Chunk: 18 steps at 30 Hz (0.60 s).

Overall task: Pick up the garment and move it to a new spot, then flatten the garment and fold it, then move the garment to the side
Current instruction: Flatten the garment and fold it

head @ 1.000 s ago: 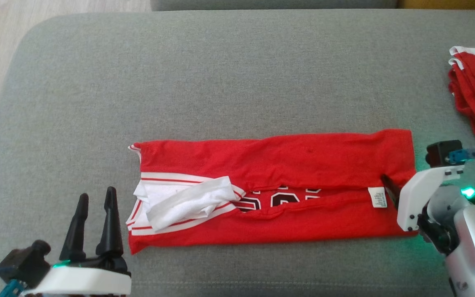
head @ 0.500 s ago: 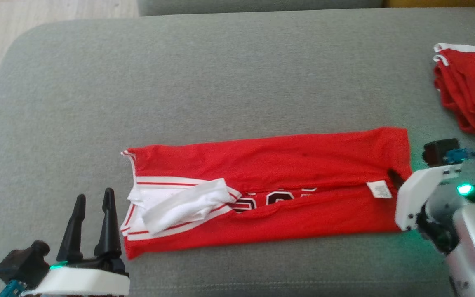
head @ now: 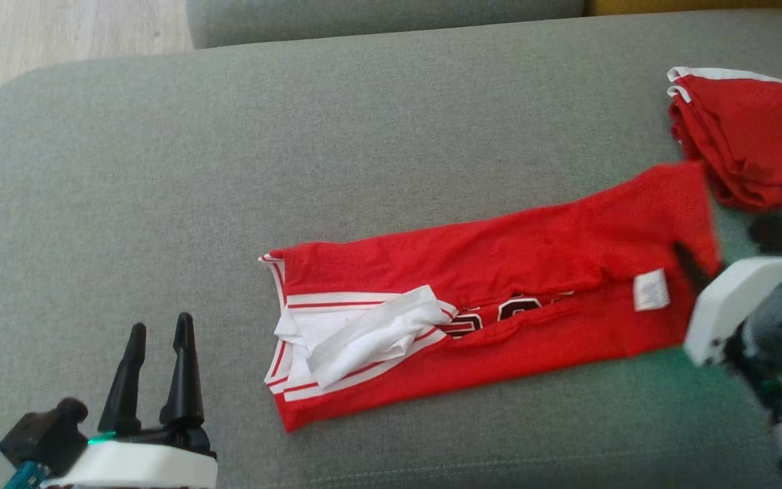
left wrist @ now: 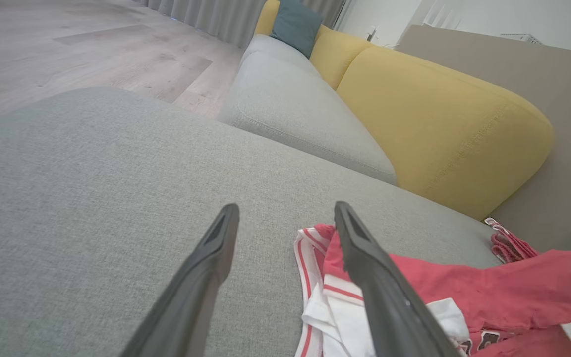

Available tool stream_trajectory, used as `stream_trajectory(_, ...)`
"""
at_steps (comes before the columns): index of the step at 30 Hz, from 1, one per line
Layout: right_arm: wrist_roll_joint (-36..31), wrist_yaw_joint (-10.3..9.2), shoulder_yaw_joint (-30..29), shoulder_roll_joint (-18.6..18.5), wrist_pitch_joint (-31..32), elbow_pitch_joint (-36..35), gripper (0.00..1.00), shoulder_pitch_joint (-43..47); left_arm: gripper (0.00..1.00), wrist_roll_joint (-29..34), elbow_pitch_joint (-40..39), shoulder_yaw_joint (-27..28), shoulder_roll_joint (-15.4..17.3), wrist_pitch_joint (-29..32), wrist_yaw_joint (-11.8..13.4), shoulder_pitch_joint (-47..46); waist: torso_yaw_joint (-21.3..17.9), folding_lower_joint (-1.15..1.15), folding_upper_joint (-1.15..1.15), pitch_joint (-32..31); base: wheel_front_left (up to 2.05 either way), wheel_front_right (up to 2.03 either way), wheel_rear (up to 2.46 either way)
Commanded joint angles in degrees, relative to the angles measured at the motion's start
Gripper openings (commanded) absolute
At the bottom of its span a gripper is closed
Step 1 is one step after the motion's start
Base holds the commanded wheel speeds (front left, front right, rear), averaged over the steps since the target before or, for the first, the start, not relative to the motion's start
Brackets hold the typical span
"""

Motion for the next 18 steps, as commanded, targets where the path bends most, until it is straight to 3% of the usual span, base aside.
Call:
stream_trajectory(1,1.7,0.37,2.3,0.0,0.7,-4.0,0.00,0.5,1.00,0.6,-1.4,2.0,0.0,-0.7,-0.3,-1.9,0.1,0.00,0.00,-0.3,0.00,0.00,0.00)
stream_trajectory(9,8.5,0.37,10.8,2.8,3.3,-12.4,0.00,2.3,1.00,0.5,-0.6,1.6,0.2,-0.6,-0.4,-1.5,2.0,0.00,0.00,-1.9,0.00,0.00,0.00)
stream_trajectory(18,12.8,0.37,19.1,9.5,2.2,-11.0,0.00,-0.3,1.00,0.3,-0.2,1.1,0.3,-0.5,-0.6,-1.1,4.9,0.00,0.00,-3.2,0.00,0.00,0.00)
